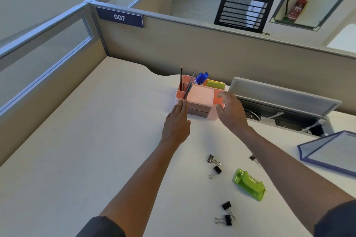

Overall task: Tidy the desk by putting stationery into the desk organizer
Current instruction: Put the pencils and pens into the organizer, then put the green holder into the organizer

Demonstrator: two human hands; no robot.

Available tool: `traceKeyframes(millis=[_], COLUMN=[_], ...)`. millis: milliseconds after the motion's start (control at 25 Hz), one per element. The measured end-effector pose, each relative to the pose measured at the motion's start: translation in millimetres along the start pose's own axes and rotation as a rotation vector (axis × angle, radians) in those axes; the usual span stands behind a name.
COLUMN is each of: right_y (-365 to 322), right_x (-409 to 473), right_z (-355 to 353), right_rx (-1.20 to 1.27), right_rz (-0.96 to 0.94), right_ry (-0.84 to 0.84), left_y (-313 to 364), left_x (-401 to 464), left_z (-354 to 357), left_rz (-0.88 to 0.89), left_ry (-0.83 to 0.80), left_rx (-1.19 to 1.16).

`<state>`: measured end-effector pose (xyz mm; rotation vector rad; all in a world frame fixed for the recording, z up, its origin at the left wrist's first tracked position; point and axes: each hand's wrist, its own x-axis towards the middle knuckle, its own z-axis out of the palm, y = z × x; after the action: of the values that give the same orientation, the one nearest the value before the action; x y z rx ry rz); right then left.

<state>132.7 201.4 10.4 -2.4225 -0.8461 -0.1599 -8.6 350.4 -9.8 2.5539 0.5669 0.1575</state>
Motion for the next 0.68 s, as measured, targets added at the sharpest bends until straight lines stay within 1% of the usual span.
traceKeyframes(millis=[80, 280, 440, 680], right_y=[20, 57, 73, 95], right_x=[-29, -108, -167, -232], right_z=[-12, -37, -53, -62], right_rx=[0.015, 0.050, 0.057, 0.056], right_rz=[0.033, 0.162, 0.186, 0.201], right_ry=[-0.016, -0.009, -0.035, -0.099], left_y=[15, 51, 77, 107], left_x=[-16, -65, -105, -135], left_z=[1, 26, 56, 93], left_rz=[0.005, 0.069, 0.111, 0.226], left_ry=[-0.005, -0.128, -0.212, -0.246], left_rx=[-0.031, -0.094, -0.108, -0.177])
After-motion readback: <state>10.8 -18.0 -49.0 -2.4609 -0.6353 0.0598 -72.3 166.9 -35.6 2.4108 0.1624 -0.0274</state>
